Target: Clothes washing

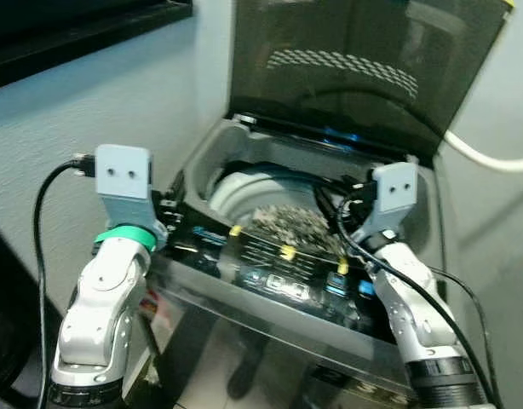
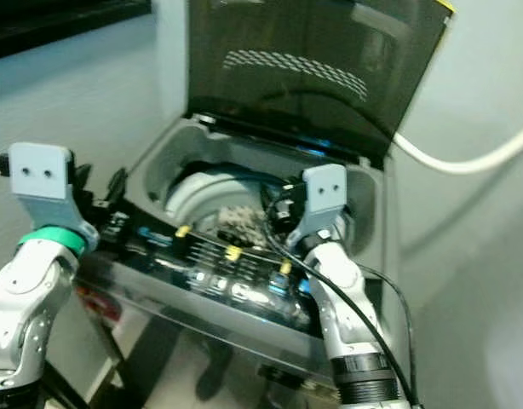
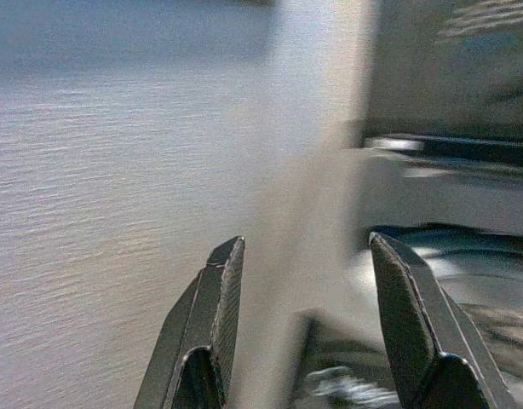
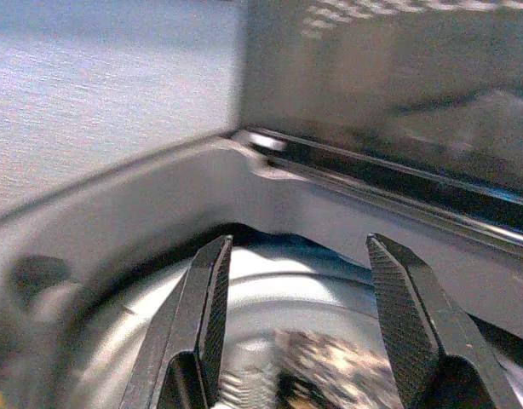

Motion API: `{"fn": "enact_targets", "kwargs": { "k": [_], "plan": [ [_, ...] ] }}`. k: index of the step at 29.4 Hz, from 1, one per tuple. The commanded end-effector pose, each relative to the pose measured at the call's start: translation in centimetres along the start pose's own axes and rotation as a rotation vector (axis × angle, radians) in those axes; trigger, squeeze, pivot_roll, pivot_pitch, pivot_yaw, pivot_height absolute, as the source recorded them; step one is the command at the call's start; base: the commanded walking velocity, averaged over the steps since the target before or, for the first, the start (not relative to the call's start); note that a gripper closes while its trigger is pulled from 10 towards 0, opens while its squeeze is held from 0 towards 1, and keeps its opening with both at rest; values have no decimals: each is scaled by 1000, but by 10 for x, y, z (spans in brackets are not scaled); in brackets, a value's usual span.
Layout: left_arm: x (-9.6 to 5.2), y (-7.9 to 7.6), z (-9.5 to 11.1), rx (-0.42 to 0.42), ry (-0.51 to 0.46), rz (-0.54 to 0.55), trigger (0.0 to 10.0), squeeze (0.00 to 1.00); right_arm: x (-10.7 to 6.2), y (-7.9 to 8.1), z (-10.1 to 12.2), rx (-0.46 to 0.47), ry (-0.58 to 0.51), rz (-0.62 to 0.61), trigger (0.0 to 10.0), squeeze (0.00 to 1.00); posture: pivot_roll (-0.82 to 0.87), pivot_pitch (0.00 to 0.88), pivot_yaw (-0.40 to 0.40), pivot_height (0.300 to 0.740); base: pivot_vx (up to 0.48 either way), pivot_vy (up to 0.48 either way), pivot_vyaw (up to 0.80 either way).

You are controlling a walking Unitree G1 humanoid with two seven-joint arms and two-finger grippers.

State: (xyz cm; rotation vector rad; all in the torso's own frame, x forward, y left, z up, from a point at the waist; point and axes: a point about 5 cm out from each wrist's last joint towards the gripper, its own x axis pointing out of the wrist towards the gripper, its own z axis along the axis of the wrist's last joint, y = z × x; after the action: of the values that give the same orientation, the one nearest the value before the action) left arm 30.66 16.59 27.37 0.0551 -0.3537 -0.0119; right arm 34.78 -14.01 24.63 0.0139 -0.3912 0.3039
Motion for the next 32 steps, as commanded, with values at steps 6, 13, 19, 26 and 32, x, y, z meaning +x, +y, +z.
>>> {"fn": "enact_targets", "kwargs": {
  "k": [6,13,19,26,32],
  "plan": [
    [-1,-4,-5,-10,17,-12,10000,0,-2,-3,-5,-5,14,-12,10000,0,25,67,-26,740,0,0,800],
    [0,-4,-5,0,16,-18,10000,0,0,-7,-3,-10,7,-25,10000,0,25,67,-26,740,0,0,800],
    [0,-6,-5,3,15,-25,10000,0,0,-8,-3,-11,7,-30,10000,0,24,66,-24,740,0,0,800],
    [0,-7,-6,8,16,-35,10000,0,0,-9,-3,-8,8,-36,10000,0,24,66,-22,740,0,0,800],
    [0,-6,-7,12,20,-34,10000,0,1,-10,-3,-11,7,-36,10000,0,25,66,-22,740,0,0,800]
  ]
}}
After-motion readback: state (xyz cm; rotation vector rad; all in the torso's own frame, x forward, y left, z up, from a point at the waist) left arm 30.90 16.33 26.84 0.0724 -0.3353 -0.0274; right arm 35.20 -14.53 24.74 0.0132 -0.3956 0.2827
